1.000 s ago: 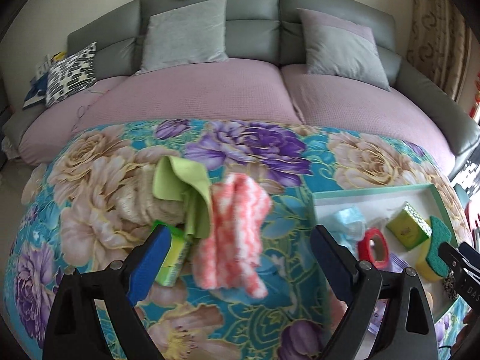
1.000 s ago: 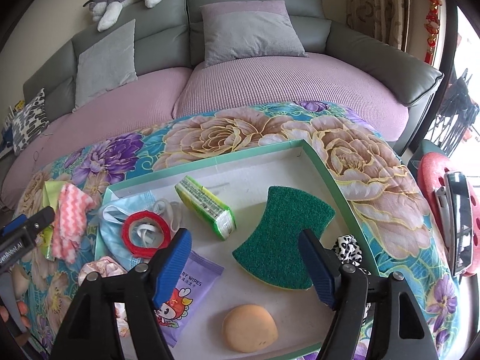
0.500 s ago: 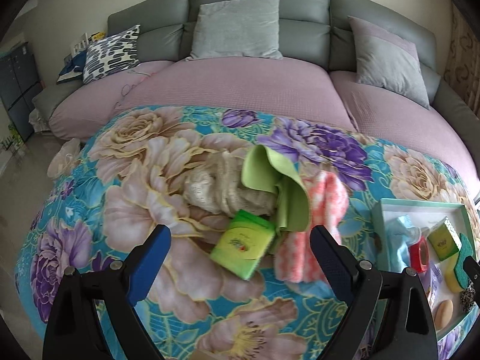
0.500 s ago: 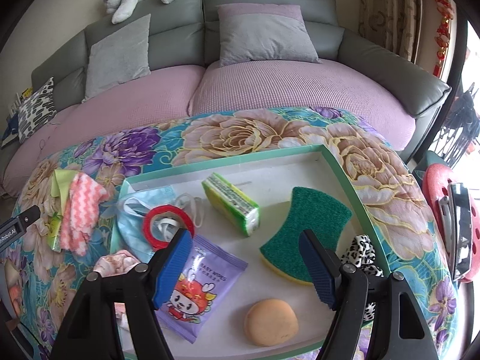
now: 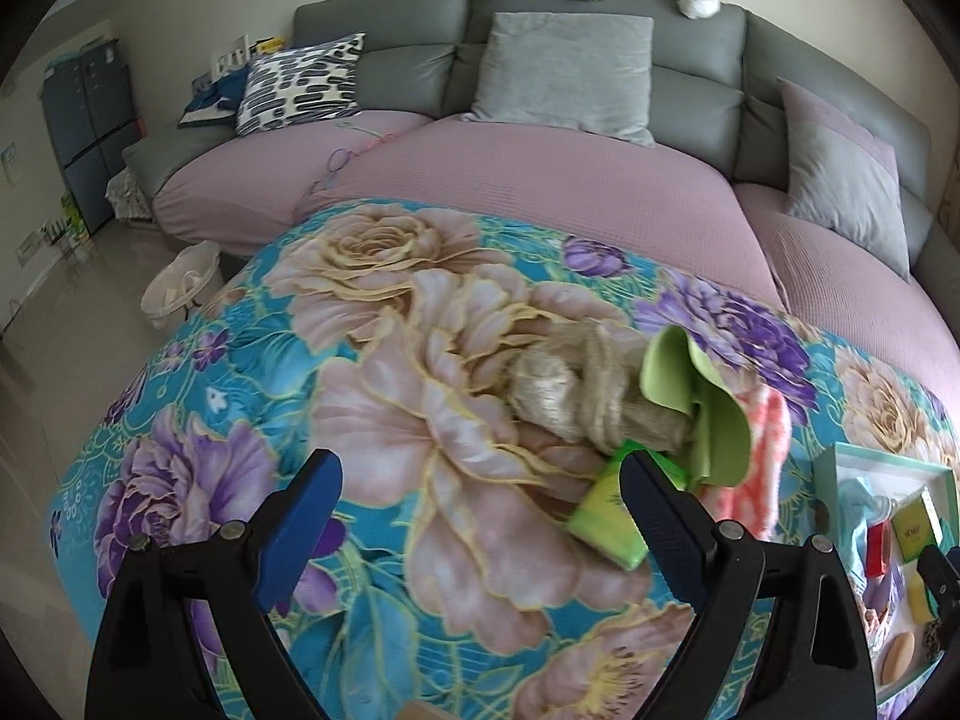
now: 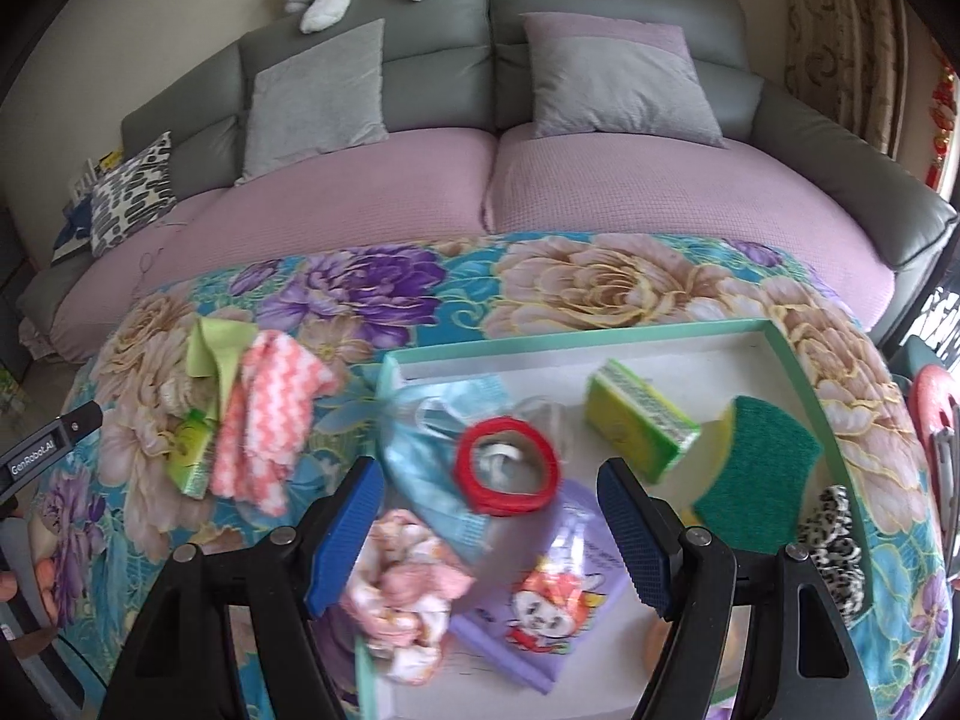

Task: Organize soft objects
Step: 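Move both tools back over the remaining pile of items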

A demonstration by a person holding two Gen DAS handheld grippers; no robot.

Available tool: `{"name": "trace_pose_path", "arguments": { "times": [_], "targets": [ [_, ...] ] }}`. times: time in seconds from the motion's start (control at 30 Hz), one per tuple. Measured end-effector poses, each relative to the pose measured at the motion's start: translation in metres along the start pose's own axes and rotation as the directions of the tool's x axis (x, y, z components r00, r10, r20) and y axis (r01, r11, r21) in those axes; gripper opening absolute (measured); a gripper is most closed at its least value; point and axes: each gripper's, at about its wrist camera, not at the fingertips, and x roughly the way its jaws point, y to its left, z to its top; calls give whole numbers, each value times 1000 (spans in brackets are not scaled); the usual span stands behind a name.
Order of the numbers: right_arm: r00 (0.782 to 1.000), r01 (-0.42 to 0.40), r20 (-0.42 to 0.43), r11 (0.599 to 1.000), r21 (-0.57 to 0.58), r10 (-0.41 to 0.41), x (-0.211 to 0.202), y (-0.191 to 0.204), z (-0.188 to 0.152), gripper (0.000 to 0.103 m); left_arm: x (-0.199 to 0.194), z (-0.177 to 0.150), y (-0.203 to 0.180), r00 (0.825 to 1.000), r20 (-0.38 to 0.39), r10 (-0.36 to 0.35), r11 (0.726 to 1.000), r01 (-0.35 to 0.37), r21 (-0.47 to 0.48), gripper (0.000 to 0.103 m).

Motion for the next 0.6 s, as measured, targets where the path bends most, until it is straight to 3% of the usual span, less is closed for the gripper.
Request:
{"name": "trace_pose_path", "arguments": {
  "times": [0.4, 0.6],
  "targets": [
    [996, -79, -45, 993, -93, 75, 20, 72, -4, 77, 13, -1, 55, 999, -21, 34, 995, -35, -92, 94],
    [994, -98, -66, 986, -132, 90, 30, 93, -8, 77, 24, -4, 55, 999, -32, -22, 993, 18, -114, 94]
  ]
}}
